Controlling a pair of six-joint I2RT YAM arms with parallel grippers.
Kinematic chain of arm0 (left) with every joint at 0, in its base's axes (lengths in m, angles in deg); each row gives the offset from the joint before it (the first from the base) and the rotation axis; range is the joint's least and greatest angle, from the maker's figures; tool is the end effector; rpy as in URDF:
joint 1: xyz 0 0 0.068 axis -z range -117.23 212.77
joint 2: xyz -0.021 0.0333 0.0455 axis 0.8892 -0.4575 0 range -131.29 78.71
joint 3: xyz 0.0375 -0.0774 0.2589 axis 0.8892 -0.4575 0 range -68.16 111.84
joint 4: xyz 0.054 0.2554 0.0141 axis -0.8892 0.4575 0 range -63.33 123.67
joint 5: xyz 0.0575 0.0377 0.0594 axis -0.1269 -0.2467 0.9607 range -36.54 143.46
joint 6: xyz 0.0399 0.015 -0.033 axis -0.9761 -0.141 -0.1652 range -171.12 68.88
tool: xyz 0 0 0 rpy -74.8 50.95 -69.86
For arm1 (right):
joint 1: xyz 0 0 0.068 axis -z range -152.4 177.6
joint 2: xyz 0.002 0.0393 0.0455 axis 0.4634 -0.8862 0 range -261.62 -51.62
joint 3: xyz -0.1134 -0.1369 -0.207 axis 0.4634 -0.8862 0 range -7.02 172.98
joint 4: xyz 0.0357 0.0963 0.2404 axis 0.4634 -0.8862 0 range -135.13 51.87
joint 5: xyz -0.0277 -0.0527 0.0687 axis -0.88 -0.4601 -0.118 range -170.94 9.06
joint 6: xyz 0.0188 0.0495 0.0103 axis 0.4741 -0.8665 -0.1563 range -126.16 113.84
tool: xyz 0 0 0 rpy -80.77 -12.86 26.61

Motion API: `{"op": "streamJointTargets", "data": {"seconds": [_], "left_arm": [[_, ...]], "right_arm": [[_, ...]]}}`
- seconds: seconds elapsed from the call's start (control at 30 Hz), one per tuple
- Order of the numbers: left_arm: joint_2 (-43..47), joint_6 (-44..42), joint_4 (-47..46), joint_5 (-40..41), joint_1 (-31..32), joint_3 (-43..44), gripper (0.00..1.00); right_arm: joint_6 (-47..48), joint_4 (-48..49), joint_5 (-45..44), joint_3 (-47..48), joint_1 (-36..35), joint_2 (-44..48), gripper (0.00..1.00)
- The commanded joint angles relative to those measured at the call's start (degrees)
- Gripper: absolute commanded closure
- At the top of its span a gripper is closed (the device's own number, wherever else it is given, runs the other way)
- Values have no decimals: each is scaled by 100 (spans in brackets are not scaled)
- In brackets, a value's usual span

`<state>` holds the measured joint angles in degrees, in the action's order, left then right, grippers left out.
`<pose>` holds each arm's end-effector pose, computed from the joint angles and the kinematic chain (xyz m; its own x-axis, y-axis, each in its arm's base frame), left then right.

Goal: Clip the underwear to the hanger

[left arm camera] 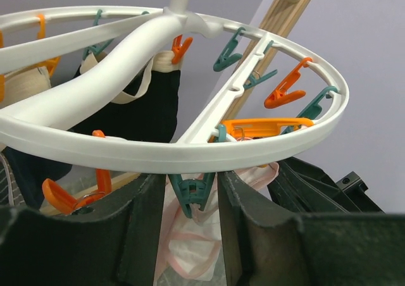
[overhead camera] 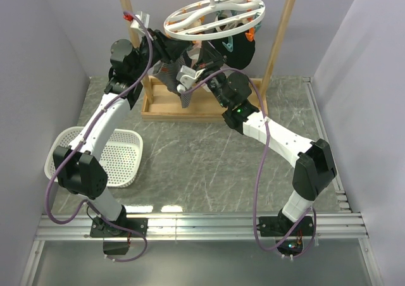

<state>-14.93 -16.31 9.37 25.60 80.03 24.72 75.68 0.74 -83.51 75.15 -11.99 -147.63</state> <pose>0.3614 -0.1296 0.4637 -0.1708 -0.4754 -0.8630 0.7217 0.5360 -0.4381 0.3085 0.2532 0.4221 0.6456 -0.7494 -0.1473 0.2370 0.3800 -0.8941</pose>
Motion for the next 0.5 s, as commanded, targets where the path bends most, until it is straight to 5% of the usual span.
{"op": "streamJointTargets", "data": {"seconds": [0.0,0.47], "left_arm": [[127,158,-353,-141,-47,143,57],[145,536,-678,-273,-179,160,49]], "right_arm": [[-46,235,-60,326,31,12,100],[-72,208,-25,396,31,56,100]]}}
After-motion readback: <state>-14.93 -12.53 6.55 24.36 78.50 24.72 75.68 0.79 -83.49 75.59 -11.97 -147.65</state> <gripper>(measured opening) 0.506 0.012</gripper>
